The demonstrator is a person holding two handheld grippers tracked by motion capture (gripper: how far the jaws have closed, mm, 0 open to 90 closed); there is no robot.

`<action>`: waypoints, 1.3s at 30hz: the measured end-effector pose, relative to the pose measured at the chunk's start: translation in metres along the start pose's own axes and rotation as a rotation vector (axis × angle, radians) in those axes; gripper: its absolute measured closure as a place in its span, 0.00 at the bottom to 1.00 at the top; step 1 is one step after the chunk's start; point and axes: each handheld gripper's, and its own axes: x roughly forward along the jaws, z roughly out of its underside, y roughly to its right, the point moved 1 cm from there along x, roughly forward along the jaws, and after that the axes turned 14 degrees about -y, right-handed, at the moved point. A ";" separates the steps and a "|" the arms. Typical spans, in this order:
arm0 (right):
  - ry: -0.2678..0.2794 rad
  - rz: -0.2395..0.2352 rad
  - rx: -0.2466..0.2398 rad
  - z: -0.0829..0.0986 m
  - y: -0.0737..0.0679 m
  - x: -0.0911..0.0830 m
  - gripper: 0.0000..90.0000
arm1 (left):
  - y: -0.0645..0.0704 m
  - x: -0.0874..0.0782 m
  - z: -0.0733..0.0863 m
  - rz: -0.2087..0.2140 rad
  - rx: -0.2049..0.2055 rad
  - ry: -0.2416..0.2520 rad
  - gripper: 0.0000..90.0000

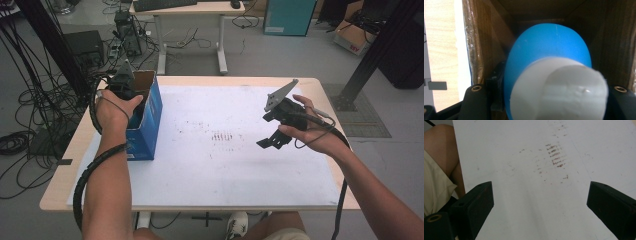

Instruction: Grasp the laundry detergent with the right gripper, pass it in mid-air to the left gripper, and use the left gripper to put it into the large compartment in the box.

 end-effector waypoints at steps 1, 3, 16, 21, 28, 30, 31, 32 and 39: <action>-0.001 0.001 0.000 0.000 0.000 0.000 0.08 | 0.000 0.000 0.000 0.000 0.000 0.000 0.40; -0.002 -0.001 0.000 0.000 0.000 0.000 0.08 | 0.000 0.000 0.000 0.001 0.000 0.001 0.40; -0.002 -0.002 0.001 -0.001 -0.001 0.001 0.08 | 0.000 0.000 0.000 0.001 0.002 0.002 0.40; -0.002 -0.002 -0.002 -0.002 -0.001 0.001 0.08 | -0.001 0.000 0.001 0.004 0.009 0.002 0.40; -0.001 -0.002 -0.006 -0.003 -0.002 0.000 0.08 | 0.000 -0.002 0.002 0.008 0.009 0.004 0.37; 0.004 -0.002 -0.004 -0.004 -0.002 0.000 0.08 | 0.001 -0.004 0.002 0.007 0.012 0.008 0.36; 0.006 -0.002 -0.003 -0.004 -0.002 0.000 0.08 | 0.001 -0.006 0.003 0.003 0.013 0.010 0.36; 0.006 -0.001 -0.002 -0.005 -0.001 0.000 0.08 | 0.001 -0.007 0.003 0.002 0.015 0.010 0.36; 0.008 0.001 -0.006 -0.006 -0.001 0.000 0.08 | 0.002 -0.017 0.008 -0.008 0.012 0.022 0.34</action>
